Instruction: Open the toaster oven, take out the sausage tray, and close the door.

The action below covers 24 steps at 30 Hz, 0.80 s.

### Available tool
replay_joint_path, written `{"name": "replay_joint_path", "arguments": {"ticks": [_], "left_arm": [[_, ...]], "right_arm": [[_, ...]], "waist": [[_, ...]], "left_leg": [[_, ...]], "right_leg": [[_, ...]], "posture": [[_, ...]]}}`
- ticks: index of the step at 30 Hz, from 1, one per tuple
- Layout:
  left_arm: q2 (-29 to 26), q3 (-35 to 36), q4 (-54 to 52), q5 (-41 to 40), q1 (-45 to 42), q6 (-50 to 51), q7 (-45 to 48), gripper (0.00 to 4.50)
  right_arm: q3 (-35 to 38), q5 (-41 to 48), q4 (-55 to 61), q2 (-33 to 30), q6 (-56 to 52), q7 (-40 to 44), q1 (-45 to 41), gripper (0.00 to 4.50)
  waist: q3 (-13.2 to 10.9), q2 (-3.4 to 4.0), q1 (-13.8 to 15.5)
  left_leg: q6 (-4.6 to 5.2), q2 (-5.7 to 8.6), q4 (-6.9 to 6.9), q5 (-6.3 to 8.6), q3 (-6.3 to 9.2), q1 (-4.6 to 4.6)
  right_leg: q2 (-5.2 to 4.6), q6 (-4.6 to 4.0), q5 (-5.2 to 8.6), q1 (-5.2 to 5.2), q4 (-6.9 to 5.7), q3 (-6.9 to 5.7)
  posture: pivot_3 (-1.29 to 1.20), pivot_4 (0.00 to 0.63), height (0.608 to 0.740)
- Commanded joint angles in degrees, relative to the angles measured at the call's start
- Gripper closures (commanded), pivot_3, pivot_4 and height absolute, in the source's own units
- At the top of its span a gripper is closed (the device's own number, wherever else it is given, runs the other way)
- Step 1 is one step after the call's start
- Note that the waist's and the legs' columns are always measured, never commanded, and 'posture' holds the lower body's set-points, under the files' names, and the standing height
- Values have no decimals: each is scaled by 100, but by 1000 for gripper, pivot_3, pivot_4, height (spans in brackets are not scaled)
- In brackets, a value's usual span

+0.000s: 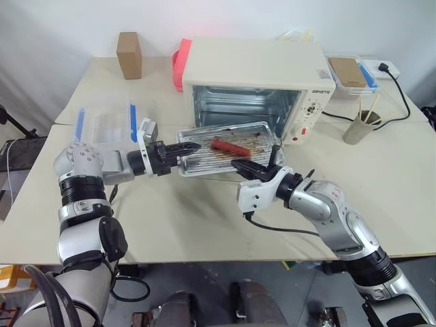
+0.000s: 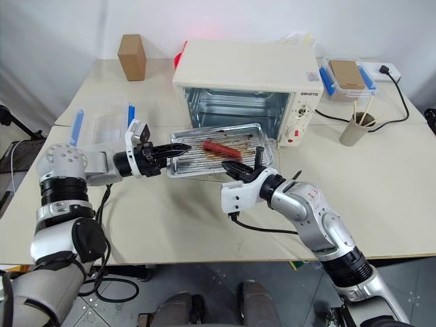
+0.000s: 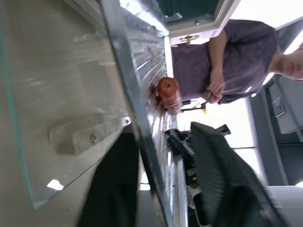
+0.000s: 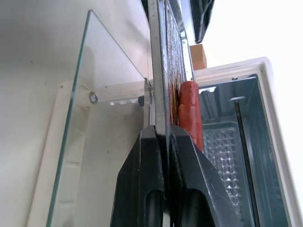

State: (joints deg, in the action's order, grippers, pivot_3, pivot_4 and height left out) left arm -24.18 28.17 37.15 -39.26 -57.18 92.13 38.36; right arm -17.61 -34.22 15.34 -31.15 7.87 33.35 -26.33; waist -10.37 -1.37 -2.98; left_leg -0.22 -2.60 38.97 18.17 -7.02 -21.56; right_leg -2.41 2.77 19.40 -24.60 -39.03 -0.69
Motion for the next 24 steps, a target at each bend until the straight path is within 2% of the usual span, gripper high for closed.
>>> {"name": "replay_joint_path", "arguments": {"ticks": [1, 2, 6, 9, 12, 14, 16, 18, 20, 22, 24], "left_arm": [[25, 137, 155, -488, -4, 37, -184, 4236], [14, 139, 226, -594, -6, 37, -249, 4481], [-144, 101, 810, -1050, -44, 37, -635, 4481], [-332, -126, 1159, -1518, -19, 37, -854, 4500], [-552, -205, 1366, -2022, 66, 37, -1040, 4500], [-748, -307, 1426, -2402, 221, 37, -1188, 4500], [-1101, -490, 1141, -3061, 694, 37, -1234, 4500], [-1436, -382, 798, -3620, 1241, 37, -1365, 4500], [-1623, 50, 720, -3999, 1635, 37, -1622, 4500], [-1757, 262, 524, -4430, 2056, 37, -1856, 4500], [-1849, 542, 253, -4948, 2589, 37, -2163, 4500]], "right_arm": [[94, 184, 118, 2, 136, -17, -47, 4456], [96, 212, 115, -7, 142, 9, -38, 4456], [199, 607, 148, 47, 76, 166, 50, 4456], [262, 861, 220, 97, -62, 281, 130, 3742], [267, 1083, 319, -3, 197, 312, 167, 2776], [279, 1375, 445, -179, 332, 511, 342, 2128], [666, 1832, 467, -488, 621, 576, 752, 1468], [1244, 2655, 386, -691, 637, 746, 1259, 1468], [1508, 3105, 101, -956, 1647, 847, 1504, 1468], [1609, 3445, -138, -1190, 2078, 1108, 1761, 1877], [1921, 3730, -546, -1245, 2018, 1094, 1960, 2350]], "waist": [[0, 0, -1], [0, 0, -2], [0, 0, -4], [0, 0, -5], [0, -1, -11], [0, -1, -12], [0, 0, -13], [0, -1, -19], [-5, -9, -11], [-7, -12, -1], [-4, -16, 2]], "left_leg": [[0, 0, 0, 0, 0, 0], [0, 0, 0, 0, 0, 1], [-1, 0, 0, 0, -1, 5], [-1, 0, 0, 1, -1, 5], [-1, 0, 1, 1, -1, 5], [-2, -1, 0, 1, -1, 6], [-5, -1, -1, 3, 1, 9], [-9, -1, -4, 7, 1, 15], [-8, -4, -5, 7, 4, 16], [-7, -4, 3, 7, 7, 17], [-7, -4, 1, 7, 14, 35]], "right_leg": [[0, 0, 0, 0, -1, 0], [0, 0, 0, 0, -1, 0], [0, 0, 0, 1, -3, 0], [0, 0, 0, 0, -4, 0], [-1, 0, 0, 0, -5, 0], [0, 0, 0, 0, -7, 0], [-1, 0, 0, 1, -8, 0], [-1, 0, 0, 5, -7, 2], [-2, 0, 0, 8, -4, 3], [-3, -2, 1, 14, -5, 1], [-3, -5, 3, 35, -1, -3]], "posture": [[0, 150, 740], [0, 150, 740], [0, 150, 740], [0, 150, 740], [0, 150, 740], [0, 150, 740], [0, 150, 740], [0, 150, 740], [0, 150, 740], [0, 150, 740], [0, 150, 740]]}}
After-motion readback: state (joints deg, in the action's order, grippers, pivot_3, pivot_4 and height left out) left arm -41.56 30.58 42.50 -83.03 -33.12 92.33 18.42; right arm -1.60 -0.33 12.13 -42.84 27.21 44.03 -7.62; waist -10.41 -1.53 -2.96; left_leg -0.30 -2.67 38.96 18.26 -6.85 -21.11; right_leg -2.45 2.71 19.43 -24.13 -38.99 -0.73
